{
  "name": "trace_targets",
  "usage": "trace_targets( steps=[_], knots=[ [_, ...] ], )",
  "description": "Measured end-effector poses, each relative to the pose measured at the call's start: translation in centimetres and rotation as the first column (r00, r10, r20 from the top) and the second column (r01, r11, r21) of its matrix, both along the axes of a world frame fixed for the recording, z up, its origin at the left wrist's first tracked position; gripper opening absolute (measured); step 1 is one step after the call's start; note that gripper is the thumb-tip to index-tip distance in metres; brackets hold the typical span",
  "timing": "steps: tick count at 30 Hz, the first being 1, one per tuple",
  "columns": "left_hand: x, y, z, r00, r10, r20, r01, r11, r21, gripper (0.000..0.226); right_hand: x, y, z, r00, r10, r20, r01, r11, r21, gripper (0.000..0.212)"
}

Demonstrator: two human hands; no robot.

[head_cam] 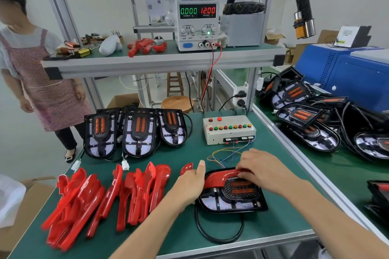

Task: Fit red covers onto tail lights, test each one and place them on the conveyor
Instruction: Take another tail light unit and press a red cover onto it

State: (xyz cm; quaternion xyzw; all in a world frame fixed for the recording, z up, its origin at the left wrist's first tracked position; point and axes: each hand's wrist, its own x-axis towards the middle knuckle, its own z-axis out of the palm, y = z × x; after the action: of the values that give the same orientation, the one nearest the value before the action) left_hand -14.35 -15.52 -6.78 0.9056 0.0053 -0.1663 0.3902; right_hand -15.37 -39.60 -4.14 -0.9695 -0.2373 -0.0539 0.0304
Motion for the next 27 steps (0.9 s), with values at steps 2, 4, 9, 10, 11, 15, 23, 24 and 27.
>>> trace_targets(
  steps=[2, 4, 9, 10, 11, 15, 23, 24, 27],
  knots=[
    [0.3, 0.0, -0.3, 0.999, 0.043, -0.031, -0.046, 0.996, -0.08, 0.071, 0.0, 0.0, -0.4, 1.0, -0.003, 0.005, 0.003, 1.0, 0.002, 0.032],
    [0.7, 0.0, -0.8, 0.996, 0.08, -0.048, -0.086, 0.984, -0.157, 0.066, 0.1, -0.1, -0.7, 1.0, -0.001, 0.013, 0.001, 1.0, 0.013, 0.032],
    [1.2, 0.0, -1.3, 0.988, 0.142, -0.053, -0.151, 0.95, -0.274, 0.067, -0.6, -0.7, -1.2, 0.996, 0.0, 0.087, -0.011, 0.993, 0.116, 0.023],
    [1.2, 0.1, -1.3, 0.989, 0.139, -0.058, -0.15, 0.943, -0.297, 0.063, -0.8, -0.8, -1.3, 0.995, -0.005, 0.102, -0.009, 0.99, 0.143, 0.021],
    [1.3, 0.1, -1.3, 0.988, 0.138, -0.068, -0.152, 0.935, -0.32, 0.062, -1.0, -0.9, -1.4, 0.993, -0.009, 0.119, -0.011, 0.986, 0.168, 0.018],
    [1.6, 0.2, -1.6, 0.979, 0.177, -0.104, -0.202, 0.919, -0.339, 0.072, -1.2, -1.2, -1.5, 0.987, 0.002, 0.16, -0.038, 0.973, 0.228, 0.013],
    [1.4, 0.1, -1.7, 0.974, 0.158, -0.16, -0.209, 0.899, -0.384, 0.08, -1.2, -1.0, -0.8, 0.974, 0.04, 0.223, -0.081, 0.98, 0.18, 0.01],
    [1.3, 0.1, -1.6, 0.976, 0.144, -0.164, -0.198, 0.901, -0.387, 0.081, -1.2, -1.0, -0.6, 0.972, 0.046, 0.23, -0.087, 0.981, 0.173, 0.01],
    [1.2, 0.1, -1.5, 0.979, 0.127, -0.161, -0.181, 0.906, -0.383, 0.083, -1.1, -0.7, -0.2, 0.97, 0.068, 0.233, -0.107, 0.982, 0.157, 0.011]
  ],
)
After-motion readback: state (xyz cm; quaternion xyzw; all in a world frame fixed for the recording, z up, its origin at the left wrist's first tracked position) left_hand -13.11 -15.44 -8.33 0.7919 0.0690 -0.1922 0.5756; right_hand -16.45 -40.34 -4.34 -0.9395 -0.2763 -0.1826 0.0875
